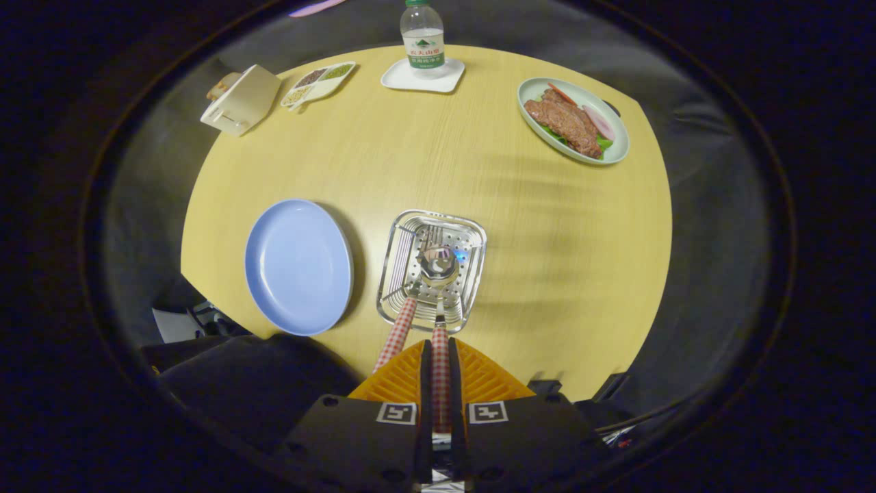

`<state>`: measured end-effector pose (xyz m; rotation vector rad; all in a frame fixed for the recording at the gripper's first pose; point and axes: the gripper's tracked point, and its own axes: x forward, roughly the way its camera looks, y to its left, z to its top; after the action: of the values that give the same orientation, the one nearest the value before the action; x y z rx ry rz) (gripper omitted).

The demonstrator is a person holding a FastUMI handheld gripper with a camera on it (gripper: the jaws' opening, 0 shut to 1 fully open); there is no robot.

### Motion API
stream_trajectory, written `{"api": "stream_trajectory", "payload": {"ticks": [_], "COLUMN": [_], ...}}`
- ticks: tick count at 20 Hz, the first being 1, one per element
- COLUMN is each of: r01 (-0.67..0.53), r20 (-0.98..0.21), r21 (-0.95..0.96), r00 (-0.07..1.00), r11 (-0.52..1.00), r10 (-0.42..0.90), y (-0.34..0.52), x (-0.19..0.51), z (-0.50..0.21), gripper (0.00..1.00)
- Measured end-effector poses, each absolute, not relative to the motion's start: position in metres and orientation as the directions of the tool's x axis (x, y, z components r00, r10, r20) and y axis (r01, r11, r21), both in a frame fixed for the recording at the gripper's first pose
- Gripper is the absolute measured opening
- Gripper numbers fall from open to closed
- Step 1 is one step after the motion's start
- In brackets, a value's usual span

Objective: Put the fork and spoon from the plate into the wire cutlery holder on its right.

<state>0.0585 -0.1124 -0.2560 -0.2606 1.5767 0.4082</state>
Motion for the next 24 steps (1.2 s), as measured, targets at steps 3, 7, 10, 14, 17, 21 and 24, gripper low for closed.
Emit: {"api": "stream_trajectory", "payload": {"ticks": [3,7,10,14,17,21,24], "r01": [-0.411,-0.402,-0.373,-0.341,-0.310,-0.299,-0.324], "r20": [-0.995,-0.994,-0.991,-0.985,-0.976,-0.941,-0.879], "r21": [0.096,0.108,0.133,0.153,0.157,0.177,0.154], "r00": [-0.070,-0.073,-0.051,0.021,0.094,0.227,0.386], "r11": [0.906,0.909,0.918,0.928,0.938,0.938,0.933], "r10": [0.074,0.086,0.122,0.170,0.195,0.250,0.279], "y": [-0.109,-0.105,-0.101,-0.101,-0.102,-0.102,-0.104], "x": [0.066,0.069,0.071,0.074,0.074,0.076,0.087], "z": [-0.268,-0.266,-0.260,-0.247,-0.235,-0.202,-0.166], "gripper": [0.14,0.18,0.32,0.65,0.84,0.92,0.98]}}
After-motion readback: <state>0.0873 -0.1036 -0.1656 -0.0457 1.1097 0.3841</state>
